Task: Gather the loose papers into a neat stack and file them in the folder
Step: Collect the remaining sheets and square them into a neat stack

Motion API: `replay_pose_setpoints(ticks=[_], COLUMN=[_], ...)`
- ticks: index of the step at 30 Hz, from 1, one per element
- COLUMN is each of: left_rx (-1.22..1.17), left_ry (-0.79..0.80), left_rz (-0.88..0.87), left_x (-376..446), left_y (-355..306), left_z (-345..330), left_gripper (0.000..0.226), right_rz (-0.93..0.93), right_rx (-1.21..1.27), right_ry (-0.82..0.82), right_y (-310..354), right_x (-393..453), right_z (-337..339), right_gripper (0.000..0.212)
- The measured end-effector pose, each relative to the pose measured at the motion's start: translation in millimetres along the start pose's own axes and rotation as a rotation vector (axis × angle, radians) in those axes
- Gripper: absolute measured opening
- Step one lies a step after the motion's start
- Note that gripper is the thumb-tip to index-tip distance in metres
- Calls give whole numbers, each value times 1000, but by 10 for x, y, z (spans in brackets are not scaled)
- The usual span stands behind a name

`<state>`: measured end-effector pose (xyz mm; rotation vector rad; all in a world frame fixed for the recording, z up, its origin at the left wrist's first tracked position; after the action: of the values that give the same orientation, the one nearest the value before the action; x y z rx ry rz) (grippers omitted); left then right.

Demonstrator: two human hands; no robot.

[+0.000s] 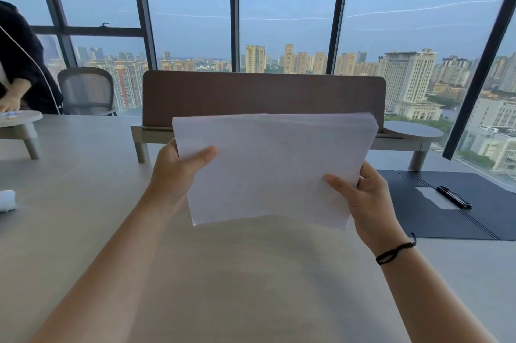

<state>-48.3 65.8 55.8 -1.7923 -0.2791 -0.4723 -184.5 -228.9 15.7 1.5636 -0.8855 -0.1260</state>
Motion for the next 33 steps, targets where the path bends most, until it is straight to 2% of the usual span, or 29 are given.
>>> replay_pose_setpoints(ticks=[2, 6, 12, 17, 22, 26, 28, 30, 33], left_rx=[-35, 8, 32, 84, 68, 118, 82, 43, 27], left_ry=[20, 135, 171, 85, 104, 164, 153, 120, 155], left_rz=[72, 233, 303, 241, 187, 320, 355, 347, 313], left_x=[-45, -259, -374, -255, -101, -342, -451, -421, -295], left_y=[188, 582, 683, 538, 411, 682, 792, 819, 786], left_z=[79, 152, 39, -9, 48, 139, 168, 187, 223], left_gripper=[33, 72, 41, 19, 45, 78, 92, 91, 79], right_rz=[-54, -122, -262, -166, -106, -252, -298, -283, -246], right_rx=[13, -26, -19, -86, -39, -118, -106, -74, -34], right_ry=[11, 19, 114, 108, 130, 152, 147, 133, 152], right_y=[-89, -258, -327, -176, -36, -465, -554, -486, -352], right_x=[-40, -132, -152, -53, 52, -230, -316, -251, -131], right_z=[64, 194, 188, 140, 85, 117, 99, 75, 46], right_gripper=[31, 31, 39, 31, 33, 41, 37, 27, 24])
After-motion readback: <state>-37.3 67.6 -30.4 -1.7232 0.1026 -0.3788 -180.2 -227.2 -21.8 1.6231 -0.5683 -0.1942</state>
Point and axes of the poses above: each hand's wrist, its own x-axis towards the middle knuckle, its own z-axis out of the back of the hand, y = z × x, the point moved 2 cm from there along x, towards the middle knuckle, and after that the axes turned 8 degrees about -y, right-handed, at the moved point
